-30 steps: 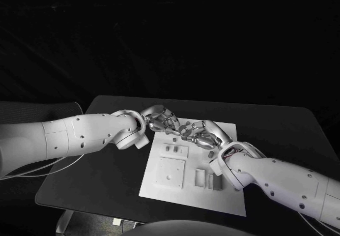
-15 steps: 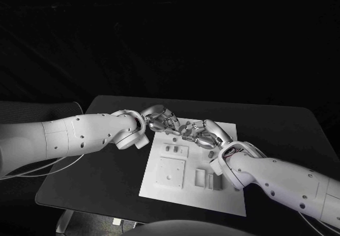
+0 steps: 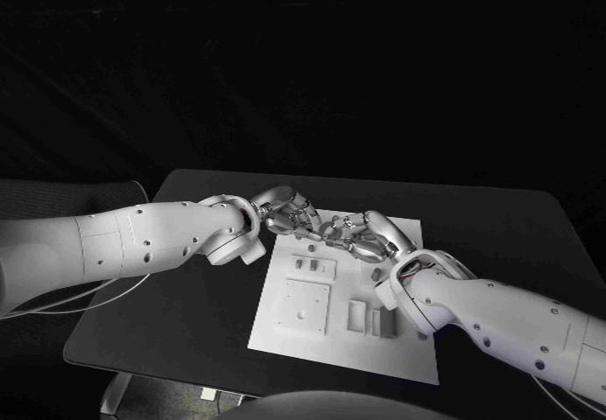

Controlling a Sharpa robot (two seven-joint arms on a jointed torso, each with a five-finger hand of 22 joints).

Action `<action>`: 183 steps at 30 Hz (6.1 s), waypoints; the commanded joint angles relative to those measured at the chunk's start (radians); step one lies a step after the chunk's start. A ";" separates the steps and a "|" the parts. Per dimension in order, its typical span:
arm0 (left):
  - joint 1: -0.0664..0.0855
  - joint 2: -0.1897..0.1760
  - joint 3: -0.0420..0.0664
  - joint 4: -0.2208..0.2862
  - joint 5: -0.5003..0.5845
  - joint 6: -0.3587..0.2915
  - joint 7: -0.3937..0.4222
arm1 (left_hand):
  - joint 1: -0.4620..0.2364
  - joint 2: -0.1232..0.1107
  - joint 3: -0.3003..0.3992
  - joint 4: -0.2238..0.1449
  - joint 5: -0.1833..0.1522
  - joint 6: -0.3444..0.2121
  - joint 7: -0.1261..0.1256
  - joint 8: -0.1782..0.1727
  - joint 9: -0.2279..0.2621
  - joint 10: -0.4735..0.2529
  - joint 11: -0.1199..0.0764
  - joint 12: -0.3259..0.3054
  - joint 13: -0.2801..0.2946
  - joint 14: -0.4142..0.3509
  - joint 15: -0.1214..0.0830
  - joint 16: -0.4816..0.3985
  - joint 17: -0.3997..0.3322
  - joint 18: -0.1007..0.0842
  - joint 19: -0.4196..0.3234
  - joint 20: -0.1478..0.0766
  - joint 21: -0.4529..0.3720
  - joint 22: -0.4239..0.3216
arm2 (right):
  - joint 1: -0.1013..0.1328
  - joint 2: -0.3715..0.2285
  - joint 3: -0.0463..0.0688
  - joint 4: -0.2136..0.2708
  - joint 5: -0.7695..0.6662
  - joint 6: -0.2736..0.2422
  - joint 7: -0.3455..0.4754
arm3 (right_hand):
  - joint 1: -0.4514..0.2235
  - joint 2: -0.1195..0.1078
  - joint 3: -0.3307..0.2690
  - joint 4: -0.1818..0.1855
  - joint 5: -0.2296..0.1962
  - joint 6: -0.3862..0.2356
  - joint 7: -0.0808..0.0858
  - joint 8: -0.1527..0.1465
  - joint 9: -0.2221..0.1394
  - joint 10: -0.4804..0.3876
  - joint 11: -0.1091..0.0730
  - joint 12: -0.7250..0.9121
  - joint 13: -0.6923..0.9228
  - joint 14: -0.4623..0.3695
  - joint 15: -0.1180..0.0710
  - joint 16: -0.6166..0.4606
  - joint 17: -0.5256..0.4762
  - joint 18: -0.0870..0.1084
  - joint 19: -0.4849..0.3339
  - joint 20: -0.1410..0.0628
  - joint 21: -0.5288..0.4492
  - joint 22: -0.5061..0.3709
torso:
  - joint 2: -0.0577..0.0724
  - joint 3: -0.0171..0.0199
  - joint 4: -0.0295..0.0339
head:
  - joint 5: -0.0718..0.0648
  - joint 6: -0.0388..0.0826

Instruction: Assemble the parts on the task board

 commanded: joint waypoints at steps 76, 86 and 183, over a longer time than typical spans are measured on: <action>0.001 0.006 0.001 0.005 0.018 -0.001 0.012 | -0.027 0.011 -0.029 0.002 -0.004 -0.002 0.003 0.010 0.004 -0.011 0.003 0.013 0.005 -0.006 0.001 0.002 0.001 0.011 0.000 0.006 -0.001 0.001 | 0.000 0.016 0.001 -0.024 -0.032 0.059 -0.018 | -0.002 0.008 -0.010 0.001 -0.014 -0.003 0.005 0.007 0.002 -0.005 -0.001 0.001 0.003 0.002 -0.008 -0.006 -0.001 0.015 0.003 0.000 -0.003 0.006 | 0.000 0.0000 0.0003 | 0.000 0.001; 0.001 0.008 0.001 0.004 0.018 0.002 0.011 | -0.028 0.012 -0.029 0.002 -0.004 -0.003 0.003 0.010 0.004 -0.011 0.003 0.013 0.006 -0.007 0.001 0.002 0.001 0.011 0.000 0.006 -0.001 0.001 | 0.000 0.017 0.001 -0.024 -0.033 0.058 -0.020 | -0.004 0.008 -0.013 0.001 -0.019 -0.004 0.005 0.007 0.002 -0.005 0.000 0.001 0.003 0.001 -0.008 -0.006 -0.001 0.015 0.003 0.000 -0.003 0.006 | 0.000 0.0001 0.0003 | 0.000 0.001; 0.001 -0.019 0.000 -0.050 0.019 0.007 0.007 | -0.018 0.009 -0.028 0.001 -0.004 -0.006 0.003 0.012 0.006 -0.015 0.004 0.015 0.007 -0.009 0.002 0.002 0.001 0.012 -0.002 0.006 -0.002 0.001 | -0.113 0.036 -0.019 -0.072 -0.395 0.036 0.022 | 0.000 -0.005 -0.025 0.001 -0.038 -0.004 0.004 0.009 0.001 -0.003 -0.002 0.000 0.004 0.003 -0.010 -0.004 0.000 0.015 0.005 -0.002 -0.002 0.007 | 0.000 0.0003 0.0000 | 0.012 -0.020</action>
